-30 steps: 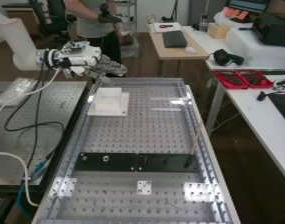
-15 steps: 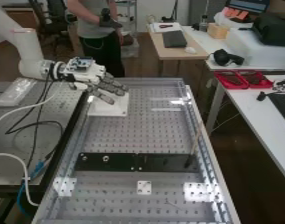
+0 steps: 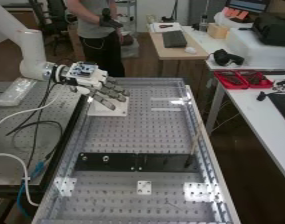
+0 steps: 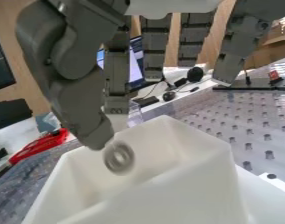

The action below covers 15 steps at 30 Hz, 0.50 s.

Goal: Grab the bearing and place it in the white container

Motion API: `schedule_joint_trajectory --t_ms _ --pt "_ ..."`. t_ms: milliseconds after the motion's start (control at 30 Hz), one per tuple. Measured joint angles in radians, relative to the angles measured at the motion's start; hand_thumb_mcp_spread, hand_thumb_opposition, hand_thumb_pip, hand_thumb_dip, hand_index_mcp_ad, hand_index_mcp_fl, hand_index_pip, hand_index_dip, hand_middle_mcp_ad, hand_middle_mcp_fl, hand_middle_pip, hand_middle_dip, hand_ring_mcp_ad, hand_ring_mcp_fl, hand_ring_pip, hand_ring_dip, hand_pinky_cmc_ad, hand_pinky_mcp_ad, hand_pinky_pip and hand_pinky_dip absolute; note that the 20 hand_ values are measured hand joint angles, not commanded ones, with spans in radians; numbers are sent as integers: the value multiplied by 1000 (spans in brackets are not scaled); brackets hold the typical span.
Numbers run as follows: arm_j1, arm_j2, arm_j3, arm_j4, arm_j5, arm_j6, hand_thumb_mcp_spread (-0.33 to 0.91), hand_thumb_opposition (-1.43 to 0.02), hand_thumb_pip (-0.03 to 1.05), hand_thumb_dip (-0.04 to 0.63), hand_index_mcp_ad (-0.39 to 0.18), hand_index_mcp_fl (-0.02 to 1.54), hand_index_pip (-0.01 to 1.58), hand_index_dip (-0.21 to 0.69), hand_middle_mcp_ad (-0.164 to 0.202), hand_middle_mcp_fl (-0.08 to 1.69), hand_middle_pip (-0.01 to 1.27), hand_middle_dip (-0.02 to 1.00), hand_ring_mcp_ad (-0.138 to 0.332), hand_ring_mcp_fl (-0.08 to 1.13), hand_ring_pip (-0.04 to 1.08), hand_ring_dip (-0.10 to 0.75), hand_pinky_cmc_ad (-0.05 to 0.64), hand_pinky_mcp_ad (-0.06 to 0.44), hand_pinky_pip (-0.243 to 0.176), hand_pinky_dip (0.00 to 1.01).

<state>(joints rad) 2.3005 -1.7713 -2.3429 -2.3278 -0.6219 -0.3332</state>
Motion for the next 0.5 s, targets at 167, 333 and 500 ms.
schedule_joint_trajectory --t_ms 167,333,500 --pt "-10 8 -3 4 -14 -5 342 -831 705 251 -119 70 1049 86 63 91 124 239 150 5 154 152 351 312 -40 492" --pt "-17 33 -9 7 -17 -13 316 -803 721 251 -119 10 986 86 63 70 124 239 150 7 150 136 351 309 -75 531" --pt "-29 113 -12 -13 -28 -40 300 -787 721 251 -119 12 841 86 59 73 126 239 150 2 161 133 353 312 -87 567"
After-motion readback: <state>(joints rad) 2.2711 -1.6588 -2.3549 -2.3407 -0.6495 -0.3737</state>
